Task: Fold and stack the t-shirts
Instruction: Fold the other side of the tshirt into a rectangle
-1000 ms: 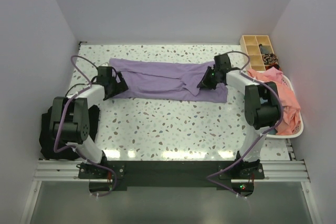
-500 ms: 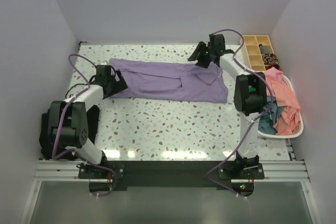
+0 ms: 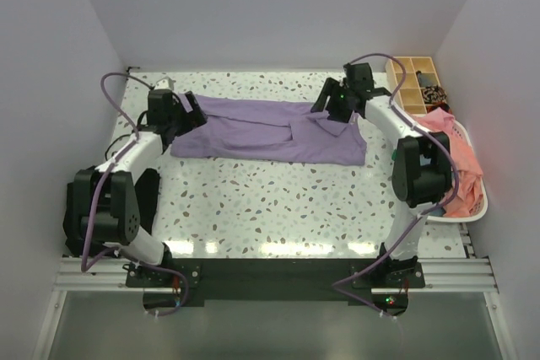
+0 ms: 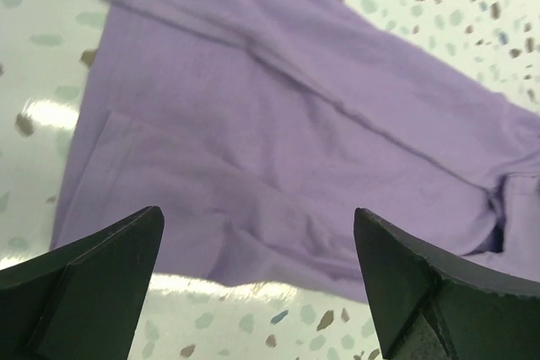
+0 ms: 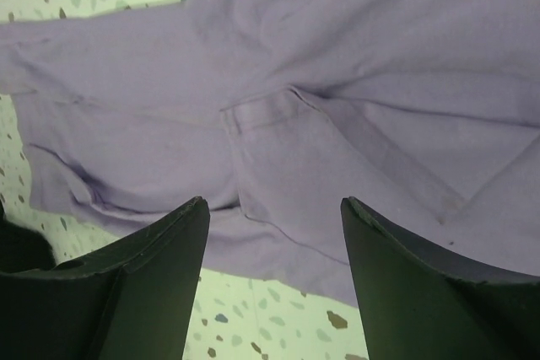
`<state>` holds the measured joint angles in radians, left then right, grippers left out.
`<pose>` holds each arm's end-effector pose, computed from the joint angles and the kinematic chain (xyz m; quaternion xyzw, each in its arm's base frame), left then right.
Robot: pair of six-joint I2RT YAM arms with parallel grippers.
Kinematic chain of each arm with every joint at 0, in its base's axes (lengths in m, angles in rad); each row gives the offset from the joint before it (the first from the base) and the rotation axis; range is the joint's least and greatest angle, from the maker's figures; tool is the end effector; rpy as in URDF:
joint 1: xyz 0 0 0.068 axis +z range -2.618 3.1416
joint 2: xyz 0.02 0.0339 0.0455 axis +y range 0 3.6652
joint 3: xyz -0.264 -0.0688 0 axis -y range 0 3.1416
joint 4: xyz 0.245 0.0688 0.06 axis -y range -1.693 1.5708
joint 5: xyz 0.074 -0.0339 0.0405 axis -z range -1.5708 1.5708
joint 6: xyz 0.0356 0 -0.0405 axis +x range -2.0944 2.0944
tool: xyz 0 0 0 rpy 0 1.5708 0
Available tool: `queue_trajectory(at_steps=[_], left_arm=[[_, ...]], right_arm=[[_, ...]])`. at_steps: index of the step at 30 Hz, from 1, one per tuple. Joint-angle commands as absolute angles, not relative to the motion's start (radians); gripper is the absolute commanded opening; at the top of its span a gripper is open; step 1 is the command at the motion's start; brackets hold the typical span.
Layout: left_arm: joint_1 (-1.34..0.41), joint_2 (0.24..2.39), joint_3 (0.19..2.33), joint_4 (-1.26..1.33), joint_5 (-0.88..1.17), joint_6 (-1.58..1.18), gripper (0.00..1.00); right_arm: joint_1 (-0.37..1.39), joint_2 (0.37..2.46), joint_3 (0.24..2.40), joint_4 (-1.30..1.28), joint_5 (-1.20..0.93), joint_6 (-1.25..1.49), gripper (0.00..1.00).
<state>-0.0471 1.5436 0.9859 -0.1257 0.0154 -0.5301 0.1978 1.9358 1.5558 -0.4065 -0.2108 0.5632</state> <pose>0.3370 -0.0164 0.2294 -0.2128 0.8777 -0.1288 0.4095 0.4308 0.0939 0.2479 0.1274 0.9110 0.2314 0.3168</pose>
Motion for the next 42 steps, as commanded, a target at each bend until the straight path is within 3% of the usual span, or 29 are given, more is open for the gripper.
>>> queue_trajectory(at_steps=[1,5,11,30,35,42], left_arm=[[-0.049,1.624,1.060,0.070,0.145,-0.538,1.00],[-0.048,1.751,1.074,0.222,0.322,-0.603,1.00],[-0.041,1.859,1.077,0.311,0.359,-0.620,1.00],[-0.029,1.878,1.127,0.065,0.017,-0.380,1.00],[-0.032,1.885,1.141,0.020,-0.104,-0.333,1.00],[-0.038,1.833,1.131,0.035,-0.109,-0.334,1.00]], right_arm=[[0.206,1.920,1.479,-0.405,-0.261,0.548,0.68],[0.204,1.945,1.457,-0.370,-0.310,0.552,0.68],[0.204,2.013,1.480,-0.394,-0.285,0.535,0.68],[0.178,2.126,1.670,-0.476,-0.003,0.440,0.69],[0.161,2.233,1.860,-0.508,0.050,0.417,0.69],[0.144,2.365,2.098,-0.521,0.038,0.382,0.68]])
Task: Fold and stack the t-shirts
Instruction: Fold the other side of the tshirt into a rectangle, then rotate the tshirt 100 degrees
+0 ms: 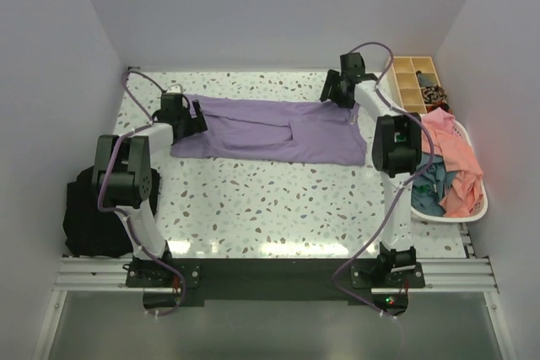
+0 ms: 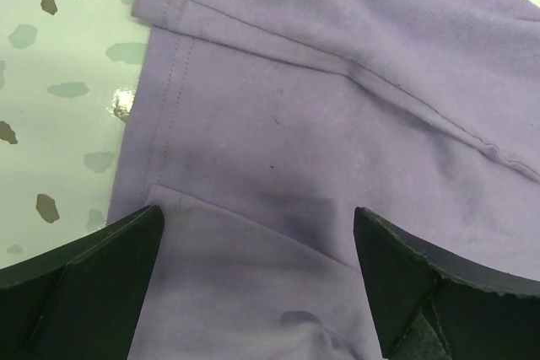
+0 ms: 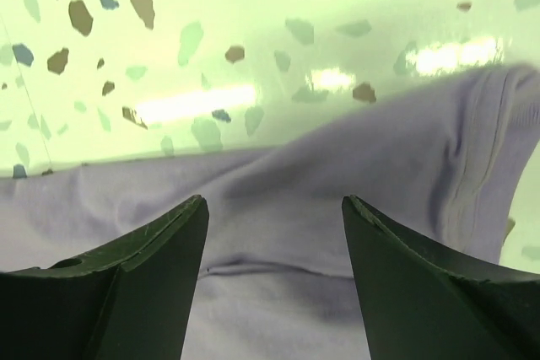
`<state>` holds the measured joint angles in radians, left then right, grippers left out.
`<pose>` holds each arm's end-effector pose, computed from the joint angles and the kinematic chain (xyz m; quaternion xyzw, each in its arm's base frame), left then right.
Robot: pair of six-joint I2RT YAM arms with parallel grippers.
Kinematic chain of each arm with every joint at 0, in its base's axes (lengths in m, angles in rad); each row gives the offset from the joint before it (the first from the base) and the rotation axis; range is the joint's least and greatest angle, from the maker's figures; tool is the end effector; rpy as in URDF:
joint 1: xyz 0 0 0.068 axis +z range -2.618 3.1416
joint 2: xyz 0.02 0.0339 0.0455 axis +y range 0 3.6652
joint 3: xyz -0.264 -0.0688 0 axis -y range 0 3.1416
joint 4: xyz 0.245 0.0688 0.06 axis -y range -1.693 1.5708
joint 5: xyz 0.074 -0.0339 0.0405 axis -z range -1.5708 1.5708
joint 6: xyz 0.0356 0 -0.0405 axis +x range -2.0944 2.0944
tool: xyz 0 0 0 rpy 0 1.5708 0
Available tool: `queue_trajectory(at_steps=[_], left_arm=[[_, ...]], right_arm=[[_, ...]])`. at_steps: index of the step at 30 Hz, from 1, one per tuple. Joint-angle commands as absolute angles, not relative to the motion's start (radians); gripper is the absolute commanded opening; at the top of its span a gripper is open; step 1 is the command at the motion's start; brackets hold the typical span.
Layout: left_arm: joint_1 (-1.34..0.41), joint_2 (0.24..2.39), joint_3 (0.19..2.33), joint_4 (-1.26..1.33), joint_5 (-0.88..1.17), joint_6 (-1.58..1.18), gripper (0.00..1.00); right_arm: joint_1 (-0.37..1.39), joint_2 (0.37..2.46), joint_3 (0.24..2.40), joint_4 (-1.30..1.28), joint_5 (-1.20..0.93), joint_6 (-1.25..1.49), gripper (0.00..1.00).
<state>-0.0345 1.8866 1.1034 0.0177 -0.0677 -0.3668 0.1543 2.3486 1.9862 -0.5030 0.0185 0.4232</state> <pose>0.3968 -0.0113 0.1582 -0.1652 0.9046 -0.0475 0.3900 0.5205 0.0803 0.1874 0.1290 0.9295 0.0900 0.3336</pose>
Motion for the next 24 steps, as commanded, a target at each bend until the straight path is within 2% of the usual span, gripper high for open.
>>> queue_trajectory(at_steps=[1,5,9,17,24], left_arm=[[-0.040,1.813,1.128,0.035,-0.106,-0.336,1.00],[-0.043,1.740,1.098,0.133,-0.007,-0.336,1.00],[-0.043,1.749,1.156,0.206,0.141,-0.356,1.00],[-0.044,2.052,1.406,0.287,0.435,-0.405,1.00],[-0.046,2.209,1.551,0.147,0.420,-0.388,1.00]], right_arm=[[0.146,2.347,2.105,-0.517,0.035,0.379,0.68],[0.144,2.221,2.007,-0.466,0.002,0.364,0.70],[0.144,2.157,1.928,-0.550,-0.092,0.419,0.71],[0.150,2.013,1.530,-0.411,-0.199,0.474,0.70],[0.149,2.013,1.431,-0.399,-0.160,0.474,0.70]])
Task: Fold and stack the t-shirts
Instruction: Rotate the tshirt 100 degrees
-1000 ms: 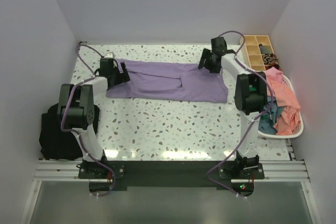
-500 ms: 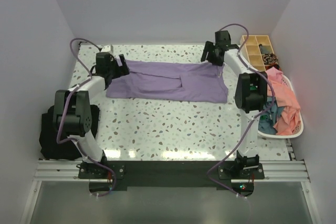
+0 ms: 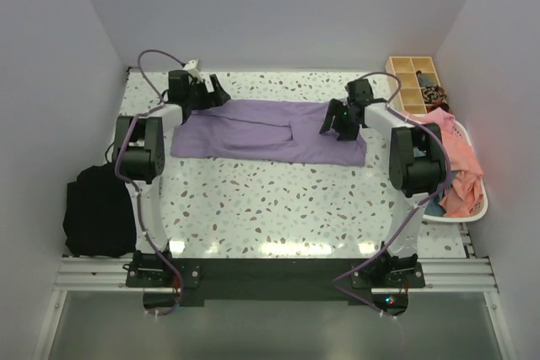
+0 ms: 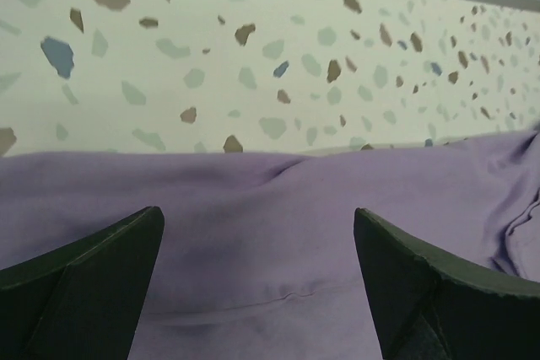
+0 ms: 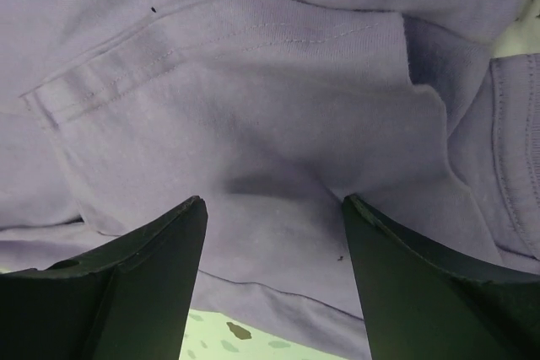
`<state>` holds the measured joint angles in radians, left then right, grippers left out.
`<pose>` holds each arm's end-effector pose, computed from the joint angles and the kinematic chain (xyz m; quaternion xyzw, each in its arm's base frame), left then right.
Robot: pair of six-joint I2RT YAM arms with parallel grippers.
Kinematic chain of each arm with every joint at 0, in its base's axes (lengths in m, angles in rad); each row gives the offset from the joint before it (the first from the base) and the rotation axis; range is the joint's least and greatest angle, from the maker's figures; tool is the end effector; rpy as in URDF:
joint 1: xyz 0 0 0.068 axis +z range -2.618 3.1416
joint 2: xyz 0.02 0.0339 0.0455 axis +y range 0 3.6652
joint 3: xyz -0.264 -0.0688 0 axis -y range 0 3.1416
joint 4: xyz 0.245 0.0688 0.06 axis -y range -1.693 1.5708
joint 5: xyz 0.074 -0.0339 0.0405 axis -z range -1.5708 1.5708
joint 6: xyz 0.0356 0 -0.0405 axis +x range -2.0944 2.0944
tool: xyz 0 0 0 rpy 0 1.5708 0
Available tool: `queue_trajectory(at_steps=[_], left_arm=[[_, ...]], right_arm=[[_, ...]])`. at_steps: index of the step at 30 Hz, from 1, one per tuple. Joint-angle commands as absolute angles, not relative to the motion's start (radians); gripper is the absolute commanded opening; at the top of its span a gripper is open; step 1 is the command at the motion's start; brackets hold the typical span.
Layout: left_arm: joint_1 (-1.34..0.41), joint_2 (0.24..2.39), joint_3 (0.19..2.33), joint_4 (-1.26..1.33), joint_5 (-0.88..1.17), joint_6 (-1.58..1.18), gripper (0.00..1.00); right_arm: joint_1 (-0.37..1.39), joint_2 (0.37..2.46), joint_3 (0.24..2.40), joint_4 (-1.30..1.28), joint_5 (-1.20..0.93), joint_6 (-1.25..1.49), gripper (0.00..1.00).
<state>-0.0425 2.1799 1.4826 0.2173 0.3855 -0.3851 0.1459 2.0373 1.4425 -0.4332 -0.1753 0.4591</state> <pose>0.4913 -0.0343 0.1693 -0.0451 0.8437 -0.2681 0.4628 0.4261 0.0689 0.1683 0.1265 0.9516 0.1601 0.2298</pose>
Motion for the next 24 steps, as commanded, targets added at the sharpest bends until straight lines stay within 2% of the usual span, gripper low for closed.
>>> queue_trajectory(at_steps=[1,5,14,17,18,21,22,24], left_arm=[[-0.046,2.207,1.539,0.141,0.401,-0.397,1.00],[-0.049,2.166,1.465,0.030,0.270,-0.428,1.00],[-0.092,1.899,1.016,-0.060,0.149,-0.581,1.00],[-0.130,1.760,0.794,0.026,0.213,-0.667,1.00],[-0.147,1.691,0.681,0.047,0.233,-0.699,1.00],[-0.262,1.577,0.519,0.089,0.291,-0.753,1.00],[-0.340,1.557,0.493,0.095,0.317,-0.768,1.00],[-0.420,1.520,0.439,0.100,0.336,-0.822,1.00]], right_arm=[[0.150,2.032,1.442,-0.409,-0.132,0.479,0.70],[0.149,2.114,1.534,-0.503,-0.030,0.502,0.70],[0.147,2.423,1.995,-0.718,0.003,0.488,0.70],[0.150,2.528,2.188,-0.770,-0.060,0.489,0.70],[0.149,2.589,2.292,-0.796,-0.119,0.492,0.71],[0.150,2.693,2.455,-0.798,-0.268,0.518,0.73],[0.149,2.709,2.462,-0.766,-0.384,0.532,0.73],[0.149,2.723,2.442,-0.639,-0.487,0.610,0.74]])
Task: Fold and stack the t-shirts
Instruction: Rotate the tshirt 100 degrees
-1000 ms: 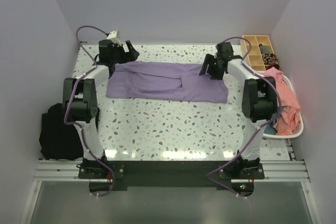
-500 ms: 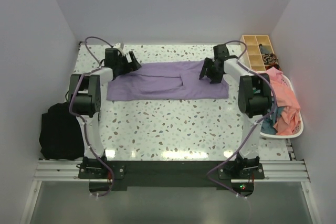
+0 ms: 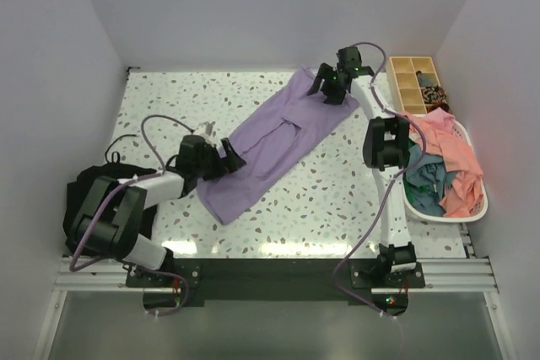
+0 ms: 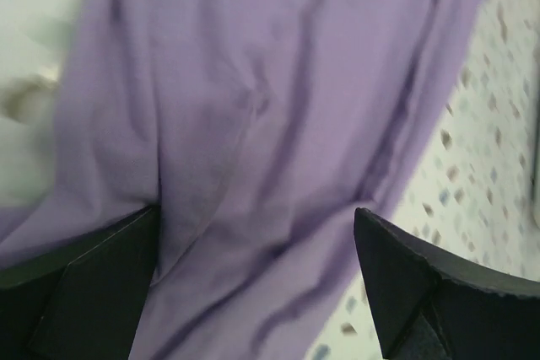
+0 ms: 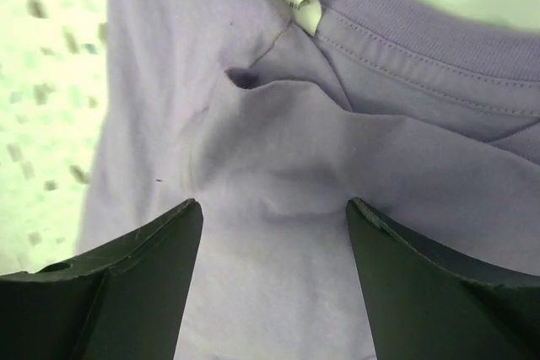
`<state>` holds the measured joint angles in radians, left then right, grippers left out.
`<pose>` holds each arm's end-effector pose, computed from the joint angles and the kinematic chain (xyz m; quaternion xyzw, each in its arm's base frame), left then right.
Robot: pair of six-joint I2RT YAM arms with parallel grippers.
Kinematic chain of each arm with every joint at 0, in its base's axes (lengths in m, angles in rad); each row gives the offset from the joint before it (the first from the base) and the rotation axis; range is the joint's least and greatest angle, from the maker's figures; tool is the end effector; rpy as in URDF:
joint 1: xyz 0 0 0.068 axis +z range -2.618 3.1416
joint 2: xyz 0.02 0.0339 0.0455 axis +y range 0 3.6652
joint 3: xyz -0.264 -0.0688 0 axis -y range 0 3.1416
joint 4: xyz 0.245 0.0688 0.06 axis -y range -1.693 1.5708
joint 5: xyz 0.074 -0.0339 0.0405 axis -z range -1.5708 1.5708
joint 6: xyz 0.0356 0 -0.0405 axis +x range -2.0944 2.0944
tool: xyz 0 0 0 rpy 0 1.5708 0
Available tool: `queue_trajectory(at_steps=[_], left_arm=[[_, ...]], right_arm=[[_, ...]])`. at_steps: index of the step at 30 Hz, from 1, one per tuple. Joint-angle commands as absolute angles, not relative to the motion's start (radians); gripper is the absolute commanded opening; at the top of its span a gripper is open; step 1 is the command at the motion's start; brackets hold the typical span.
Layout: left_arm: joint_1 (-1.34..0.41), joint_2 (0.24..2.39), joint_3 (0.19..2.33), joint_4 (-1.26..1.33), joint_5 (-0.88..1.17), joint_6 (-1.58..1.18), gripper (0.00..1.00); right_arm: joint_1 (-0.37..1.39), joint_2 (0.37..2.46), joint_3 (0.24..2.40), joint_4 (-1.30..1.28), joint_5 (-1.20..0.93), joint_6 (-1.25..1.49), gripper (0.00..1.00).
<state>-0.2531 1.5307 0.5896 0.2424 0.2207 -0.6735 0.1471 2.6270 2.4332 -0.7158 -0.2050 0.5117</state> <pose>0.2744 -0.0790 0.1447 -0.1425 0.8908 -0.2769 0.3309 0.5614 0.0905 0.1692 0.1379 0.9313 0.1960 0.2742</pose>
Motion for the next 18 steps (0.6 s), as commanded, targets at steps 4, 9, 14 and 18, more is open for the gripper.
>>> queue_trajectory(at_steps=[4,9,14,18], left_arm=[[-0.595,1.488,0.411,0.085,0.376,-0.862,1.00],[-0.604,1.355,0.601,-0.222,0.226,-0.701,1.00],[-0.585,1.256,0.866,-0.344,0.039,-0.609,1.00],[-0.516,1.326,1.000,-0.181,0.076,-0.504,1.00]], right_arm=[[0.147,2.775,2.444,-0.410,-0.716,0.764,0.75],[0.140,2.656,2.230,-0.016,-0.896,0.917,0.74],[0.107,2.398,2.002,0.118,-0.881,0.819,0.75],[0.107,2.132,1.794,0.028,-0.761,0.664,0.75]])
